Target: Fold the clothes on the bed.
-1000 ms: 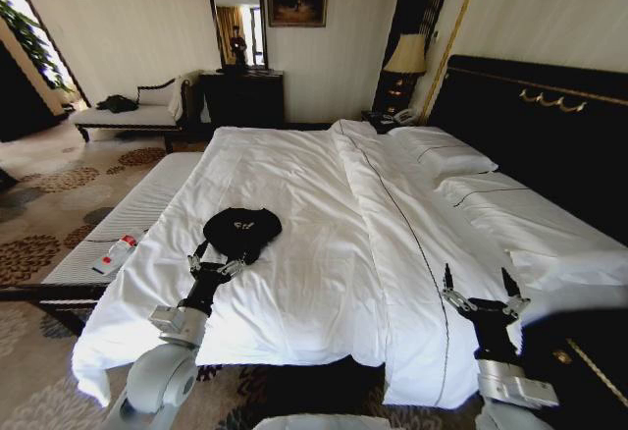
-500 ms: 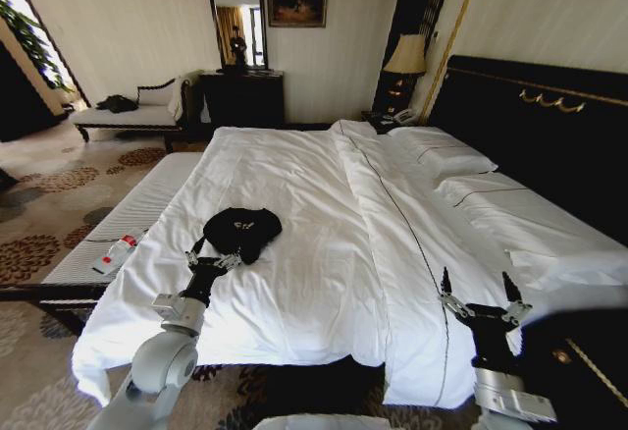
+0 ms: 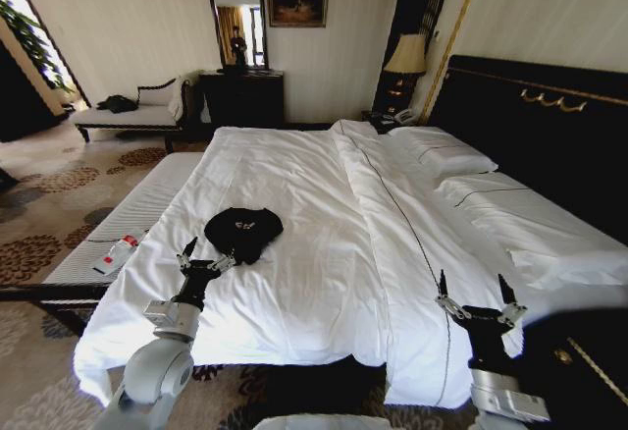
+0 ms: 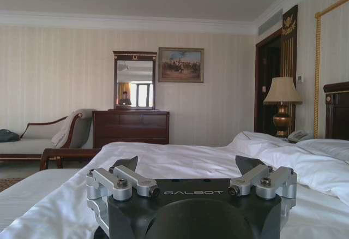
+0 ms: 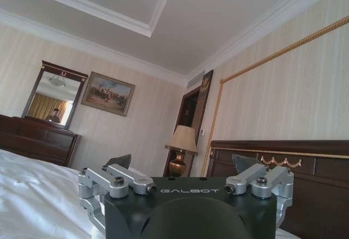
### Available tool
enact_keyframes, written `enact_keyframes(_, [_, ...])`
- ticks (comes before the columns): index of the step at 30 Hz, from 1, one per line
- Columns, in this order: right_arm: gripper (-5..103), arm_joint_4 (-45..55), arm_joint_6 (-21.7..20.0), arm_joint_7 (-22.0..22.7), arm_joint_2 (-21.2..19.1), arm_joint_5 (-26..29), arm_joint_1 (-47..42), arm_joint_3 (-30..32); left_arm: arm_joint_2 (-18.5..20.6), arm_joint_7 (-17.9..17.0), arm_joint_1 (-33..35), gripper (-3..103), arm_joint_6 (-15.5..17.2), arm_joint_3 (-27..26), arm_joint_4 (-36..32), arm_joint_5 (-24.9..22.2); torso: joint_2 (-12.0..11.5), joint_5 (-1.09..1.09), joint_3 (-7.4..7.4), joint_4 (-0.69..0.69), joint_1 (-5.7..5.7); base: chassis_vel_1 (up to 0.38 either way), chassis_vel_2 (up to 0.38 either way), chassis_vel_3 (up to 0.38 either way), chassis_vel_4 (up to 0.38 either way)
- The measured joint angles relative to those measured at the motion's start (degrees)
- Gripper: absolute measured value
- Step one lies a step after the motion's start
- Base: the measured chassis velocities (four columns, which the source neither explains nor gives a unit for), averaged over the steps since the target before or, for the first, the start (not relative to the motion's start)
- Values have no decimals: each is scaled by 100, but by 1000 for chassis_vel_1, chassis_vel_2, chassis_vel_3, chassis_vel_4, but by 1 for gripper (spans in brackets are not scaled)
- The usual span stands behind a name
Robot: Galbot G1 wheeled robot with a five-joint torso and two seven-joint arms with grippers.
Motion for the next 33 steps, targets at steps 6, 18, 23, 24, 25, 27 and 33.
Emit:
enact_keyframes(6, [100, -66, 14, 24, -101, 41, 52, -2, -80, 5, 171, 100, 0, 44, -112, 152, 0, 0, 0, 1, 0, 63, 60, -71, -59])
enact_keyframes(18, [100, -151, 14, 89, -151, 65, 143, -82, -114, 17, 368, 100, -49, 33, -192, 303, 0, 0, 0, 0, -1, 73, 72, -67, -59])
enact_keyframes(23, [100, -173, 15, 93, -140, 66, 182, -139, -113, 24, 431, 100, -98, -23, -212, 331, 0, 0, 0, 1, -1, 41, 76, -39, -78])
enact_keyframes(24, [100, -179, 14, 93, -139, 67, 190, -144, -113, 24, 440, 100, -102, -30, -213, 332, 0, 1, 0, 1, -2, 41, 125, -34, -101])
enact_keyframes(25, [100, -183, 14, 95, -139, 67, 193, -145, -113, 25, 443, 100, -103, -31, -213, 332, 0, 1, 0, 1, -2, 41, 125, -40, -143])
enact_keyframes(27, [100, -191, 14, 102, -139, 69, 197, -146, -118, 26, 445, 100, -106, -31, -212, 339, 1, 0, -1, 0, -2, 27, 148, -40, -163])
enact_keyframes(33, [100, -206, 14, 147, -139, 70, 209, -146, -156, 29, 454, 100, -147, 30, -168, 423, 0, -1, 0, 1, -1, 15, 230, -2, -203])
